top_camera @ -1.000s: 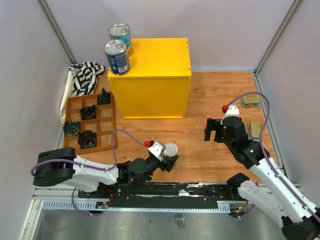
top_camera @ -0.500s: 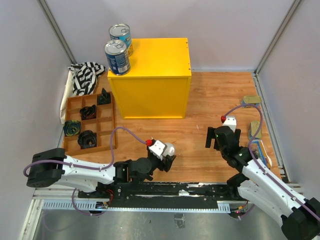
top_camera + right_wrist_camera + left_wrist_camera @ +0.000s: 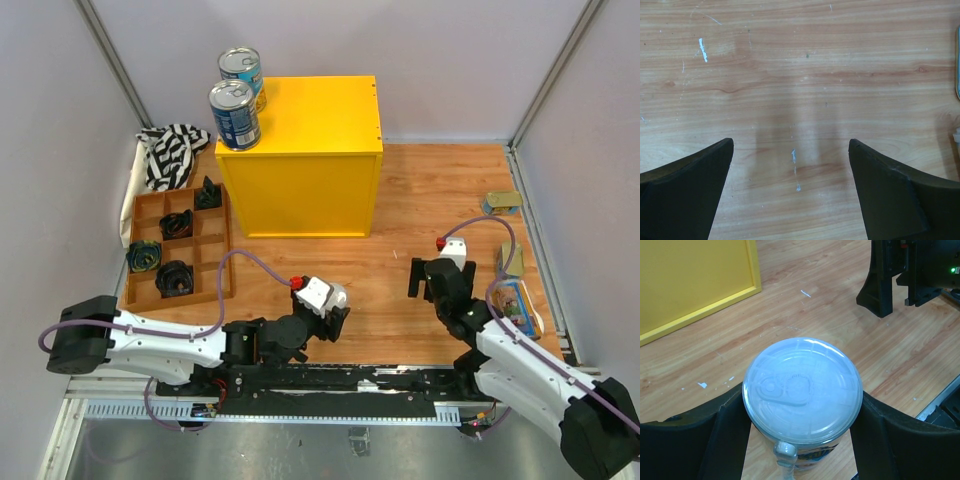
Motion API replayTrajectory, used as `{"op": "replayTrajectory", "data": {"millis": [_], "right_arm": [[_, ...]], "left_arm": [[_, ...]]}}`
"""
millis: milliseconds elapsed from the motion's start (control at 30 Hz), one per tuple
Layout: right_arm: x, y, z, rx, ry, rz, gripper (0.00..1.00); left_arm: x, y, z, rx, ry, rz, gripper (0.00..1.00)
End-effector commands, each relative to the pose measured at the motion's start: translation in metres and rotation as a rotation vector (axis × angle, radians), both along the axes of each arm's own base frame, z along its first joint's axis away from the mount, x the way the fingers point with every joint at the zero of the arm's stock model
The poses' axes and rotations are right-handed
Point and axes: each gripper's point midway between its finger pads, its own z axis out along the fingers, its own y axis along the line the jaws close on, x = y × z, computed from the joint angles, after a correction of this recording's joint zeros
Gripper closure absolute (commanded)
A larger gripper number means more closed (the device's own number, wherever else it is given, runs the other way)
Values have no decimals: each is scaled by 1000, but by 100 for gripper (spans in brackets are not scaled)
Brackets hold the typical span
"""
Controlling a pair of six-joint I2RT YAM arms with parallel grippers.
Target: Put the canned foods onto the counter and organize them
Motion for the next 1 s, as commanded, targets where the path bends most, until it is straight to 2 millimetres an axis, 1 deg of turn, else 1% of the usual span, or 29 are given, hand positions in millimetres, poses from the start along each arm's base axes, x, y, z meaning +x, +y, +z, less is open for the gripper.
{"op": "replayTrajectory", "data": {"millis": [0,133,333,500,667,733,900,967], "right_arm": [[15,-6,7,-36,-54,-33,2],[20,-4,6,-56,-40,-30,2],[26,-4,13,-65,-55,-33,2],[26,7,26,-6,-101,20,2],[25,15,34,55,-125,43,2],[23,23,30,83,-116,75,2],[22,25,28,90,-112,92,2],[22,26,27,93,-113,98,2]], "left_arm": [[4,-5,66,-198,-16,58,100],[1,-3,77,-184,-24,66,100],[6,15,97,-216,-45,117,100],[13,32,118,-233,-74,180,100],[18,40,140,-199,-110,219,100],[20,43,148,-198,-116,241,100],[22,47,163,-201,-134,268,100],[23,48,172,-203,-143,275,100]]}}
